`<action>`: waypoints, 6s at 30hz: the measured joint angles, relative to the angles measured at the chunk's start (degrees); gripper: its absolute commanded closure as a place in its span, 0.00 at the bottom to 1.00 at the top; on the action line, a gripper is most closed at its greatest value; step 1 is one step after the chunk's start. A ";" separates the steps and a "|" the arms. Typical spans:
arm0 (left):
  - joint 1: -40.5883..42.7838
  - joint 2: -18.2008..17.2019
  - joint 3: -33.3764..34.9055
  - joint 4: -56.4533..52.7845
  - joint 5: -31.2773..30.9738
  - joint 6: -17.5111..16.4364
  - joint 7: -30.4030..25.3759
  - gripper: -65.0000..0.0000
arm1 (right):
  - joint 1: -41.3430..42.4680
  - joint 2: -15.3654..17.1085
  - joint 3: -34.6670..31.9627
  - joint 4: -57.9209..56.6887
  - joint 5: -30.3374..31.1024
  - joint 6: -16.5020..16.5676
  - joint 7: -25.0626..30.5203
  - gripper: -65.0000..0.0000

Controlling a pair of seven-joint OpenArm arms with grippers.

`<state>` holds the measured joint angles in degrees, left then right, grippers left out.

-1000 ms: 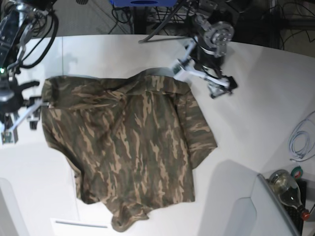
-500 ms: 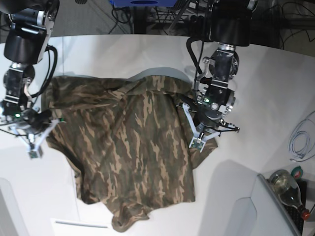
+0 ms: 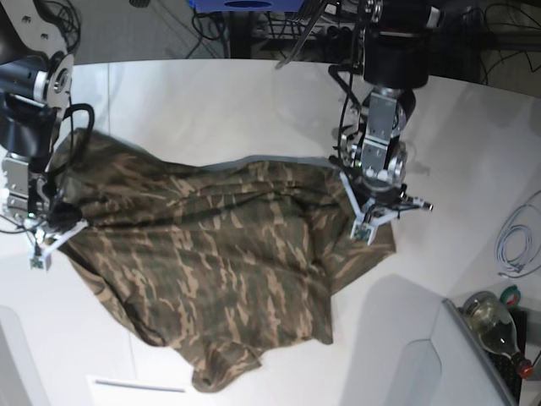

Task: Layout the t-shirt on the table in an organized manner, then fold the t-shirt properly
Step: 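Regrasp the shirt's collar-side edge with both grippers, then pull the held edge away from the shirt body with both grippers, then lift and lower the shirt with both grippers to flatten it, then release the shirt edge and raise both grippers away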

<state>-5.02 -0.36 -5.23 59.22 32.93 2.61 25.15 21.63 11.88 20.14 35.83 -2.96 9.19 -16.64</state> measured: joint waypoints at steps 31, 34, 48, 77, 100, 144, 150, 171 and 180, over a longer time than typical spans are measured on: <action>0.44 1.16 -2.14 17.16 -38.64 -1.18 14.73 0.03 | -24.06 -12.66 -3.61 48.09 -0.46 0.72 -12.98 1.00; -0.92 1.31 -1.64 13.20 -39.01 -1.42 10.75 0.15 | -24.04 -12.20 -3.58 48.06 -0.44 0.70 -12.48 1.00; 0.17 1.22 -2.14 16.59 -39.10 -1.11 10.36 1.00 | -23.74 -12.04 -3.28 44.98 -0.63 1.97 -11.96 1.00; 24.11 6.78 -20.50 29.09 -39.47 5.99 -1.86 1.00 | -41.62 -14.34 9.55 68.67 26.58 -4.81 -24.83 0.32; 23.02 2.62 -20.87 29.00 -39.45 5.77 -1.81 1.00 | -55.41 -13.90 1.01 72.65 36.89 -0.07 -24.13 1.00; -9.38 -2.03 8.28 41.51 -27.69 6.08 10.43 1.00 | -21.84 12.13 3.76 73.00 37.88 -1.73 -21.70 0.99; 6.69 -1.99 8.70 28.50 -27.32 5.27 -6.45 1.00 | -36.11 -1.92 0.26 60.08 37.07 -2.34 -9.16 0.99; 15.69 -2.36 2.43 18.36 -27.36 5.97 -10.34 1.00 | -47.01 -3.61 -3.41 51.19 35.08 -2.67 -1.33 0.88; 16.65 -2.95 2.43 19.85 -27.36 5.95 -10.27 0.63 | -51.12 -6.21 -3.28 61.11 34.82 -2.73 -2.40 0.56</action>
<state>11.64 -3.31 -2.81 79.07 5.56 8.56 14.87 -29.50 5.67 16.86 96.95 31.86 6.46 -19.05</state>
